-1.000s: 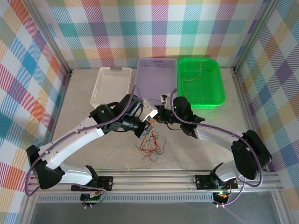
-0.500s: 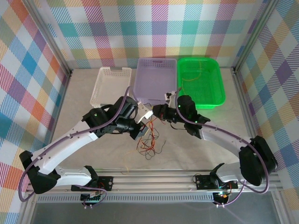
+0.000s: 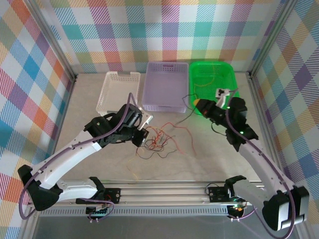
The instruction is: Untangle the cables
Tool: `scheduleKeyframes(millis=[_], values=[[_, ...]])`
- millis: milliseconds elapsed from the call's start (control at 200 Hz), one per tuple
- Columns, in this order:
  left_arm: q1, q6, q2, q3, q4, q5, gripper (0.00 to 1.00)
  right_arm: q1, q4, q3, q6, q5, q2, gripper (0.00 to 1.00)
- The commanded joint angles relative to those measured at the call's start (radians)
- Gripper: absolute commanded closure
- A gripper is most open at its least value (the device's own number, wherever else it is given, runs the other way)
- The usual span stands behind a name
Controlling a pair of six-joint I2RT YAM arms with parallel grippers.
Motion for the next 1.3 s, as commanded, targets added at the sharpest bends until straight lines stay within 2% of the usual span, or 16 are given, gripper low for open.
scheduleKeyframes(millis=[0,135,205,395,490,820,890,940,1045,1155,1295], values=[[0.057,-0.043,-0.007,-0.022,-0.031,-0.037,1.0,-0.081,-0.172,0.085,-0.088,-0.053,-0.059,1.0],[0.096,-0.061,0.002,-0.044,-0.022,-0.039,1.0,-0.17,-0.309,0.202,-0.153,-0.111,-0.082,1.0],[0.103,-0.065,0.013,-0.051,-0.014,-0.038,1.0,-0.178,-0.359,0.27,-0.181,-0.158,-0.061,1.0],[0.11,-0.061,0.027,-0.054,0.031,0.024,1.0,-0.169,-0.314,0.383,-0.145,-0.353,0.022,1.0],[0.11,-0.055,0.03,-0.053,0.052,0.074,1.0,-0.126,-0.307,0.448,-0.157,-0.412,0.081,1.0],[0.11,-0.055,-0.032,-0.089,0.159,0.255,1.0,0.07,-0.33,0.715,-0.219,-0.466,0.355,1.0],[0.11,-0.054,-0.049,-0.097,0.174,0.26,0.93,0.106,-0.342,0.782,-0.239,-0.47,0.411,1.0],[0.11,-0.055,-0.057,-0.1,0.182,0.255,0.82,0.124,-0.338,0.819,-0.244,-0.479,0.444,1.0],[0.11,-0.054,-0.065,-0.093,0.193,0.262,0.72,0.149,-0.321,0.877,-0.246,-0.509,0.501,1.0],[0.111,-0.061,-0.069,-0.065,0.198,0.239,0.47,0.169,-0.319,0.921,-0.249,-0.552,0.551,1.0],[0.111,-0.073,-0.066,-0.023,0.215,0.2,0.35,0.18,-0.313,0.924,-0.258,-0.6,0.574,1.0]])
